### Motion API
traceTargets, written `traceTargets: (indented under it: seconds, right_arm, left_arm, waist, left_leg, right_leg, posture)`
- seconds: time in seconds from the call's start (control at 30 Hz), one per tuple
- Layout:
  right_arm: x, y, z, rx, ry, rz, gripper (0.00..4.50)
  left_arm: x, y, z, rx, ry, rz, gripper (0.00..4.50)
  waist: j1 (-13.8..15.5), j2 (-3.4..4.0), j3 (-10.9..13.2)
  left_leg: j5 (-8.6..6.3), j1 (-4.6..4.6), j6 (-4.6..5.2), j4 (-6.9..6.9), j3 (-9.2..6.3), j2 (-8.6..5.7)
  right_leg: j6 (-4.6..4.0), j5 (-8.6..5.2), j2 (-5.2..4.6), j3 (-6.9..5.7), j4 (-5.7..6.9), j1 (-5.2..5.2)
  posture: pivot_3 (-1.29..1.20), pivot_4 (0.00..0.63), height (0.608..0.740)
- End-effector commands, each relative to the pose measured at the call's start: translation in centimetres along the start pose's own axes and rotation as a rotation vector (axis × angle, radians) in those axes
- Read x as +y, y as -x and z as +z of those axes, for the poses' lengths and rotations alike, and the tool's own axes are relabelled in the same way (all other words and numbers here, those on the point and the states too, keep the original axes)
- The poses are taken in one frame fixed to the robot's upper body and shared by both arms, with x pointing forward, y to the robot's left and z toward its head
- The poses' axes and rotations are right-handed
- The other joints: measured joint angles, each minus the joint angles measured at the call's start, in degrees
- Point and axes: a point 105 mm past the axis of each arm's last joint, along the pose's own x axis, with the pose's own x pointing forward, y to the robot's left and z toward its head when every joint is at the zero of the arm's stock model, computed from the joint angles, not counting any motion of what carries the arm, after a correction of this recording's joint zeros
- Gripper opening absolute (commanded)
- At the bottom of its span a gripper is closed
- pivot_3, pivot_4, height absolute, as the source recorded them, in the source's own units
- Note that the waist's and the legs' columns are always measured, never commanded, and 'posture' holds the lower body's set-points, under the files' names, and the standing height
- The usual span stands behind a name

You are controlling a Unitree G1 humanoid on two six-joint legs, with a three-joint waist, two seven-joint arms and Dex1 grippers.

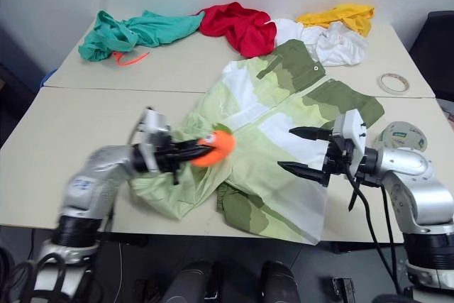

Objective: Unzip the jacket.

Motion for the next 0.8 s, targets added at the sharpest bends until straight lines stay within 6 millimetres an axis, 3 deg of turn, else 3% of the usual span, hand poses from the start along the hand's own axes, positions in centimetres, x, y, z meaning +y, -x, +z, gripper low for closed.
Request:
traceTargets:
  seconds: [0.03, 0.27, 0.37, 0.57, 0.67, 0.8]
  right_arm:
    - [-0.1, 0.4, 0.4, -0.003, 0.027, -0.028, 4.50]
    - [-2.6, 3.4, -1.0, 0.044, 0.088, -0.185, 4.50]
    - [-5.5, 5.6, -2.8, 0.122, 0.102, -0.341, 4.50]
    - [-9.0, 7.0, -4.1, 0.192, 0.063, -0.471, 4.50]
    - [-11.2, 7.7, -4.2, 0.229, 0.038, -0.572, 4.50]
    - [-13.8, 8.5, -3.5, 0.185, -0.090, -0.703, 4.50]
  left_arm:
    - [0.1, 0.4, 0.9, -0.018, -0.080, -0.009, 0.06]
    - [-0.1, 5.8, 0.8, 0.038, -0.137, 0.082, 0.06]
    - [-0.3, 9.4, 0.6, 0.101, -0.130, 0.151, 0.06]
    - [-0.9, 12.7, 1.4, 0.174, -0.126, 0.209, 2.00]
    - [-1.7, 13.7, 2.7, 0.194, -0.158, 0.186, 2.92]
    - [-1.2, 15.0, 5.8, 0.229, -0.362, 0.216, 4.11]
  waist:
    - [-0.44, 0.00, 0.00]
    - [-0.40, 0.00, 0.00]
    - [-0.36, -0.01, 0.01]
    - [-0.48, 0.01, 0.01]
    - [-0.82, 0.02, 0.02]
    - [-1.19, 0.02, 0.03]
  left_leg:
    - [0.00, 0.00, -0.01, -0.04, 0.02, 0.03]
    - [0.00, 0.05, -0.03, -0.02, 0.02, 0.09]
    - [0.00, 0.04, -0.02, 0.02, 0.01, 0.07]
    - [0.00, 0.04, 0.00, 0.02, -0.03, 0.05]
    - [0.00, 0.03, -0.01, 0.00, -0.02, 0.06]
    - [0.02, 0.01, -0.05, -0.04, -0.06, 0.08]
  right_leg:
    - [0.00, 0.00, 0.02, 0.00, -0.01, -0.02]
    - [-0.01, 0.00, 0.05, 0.01, -0.02, 0.00]
    - [-0.01, 0.00, -0.01, 0.00, -0.02, 0.02]
    - [-0.01, -0.01, -0.07, 0.01, -0.01, 0.03]
    - [-0.01, -0.01, -0.06, 0.02, -0.02, 0.01]
    - [-0.04, -0.02, -0.05, 0.01, -0.03, 0.00]
  posture:
    - [0.00, 0.150, 0.740]
    - [0.00, 0.150, 0.740]
    - [0.00, 0.150, 0.740]
    - [0.00, 0.150, 0.740]
    - [0.00, 0.150, 0.740]
    - [0.00, 0.150, 0.740]
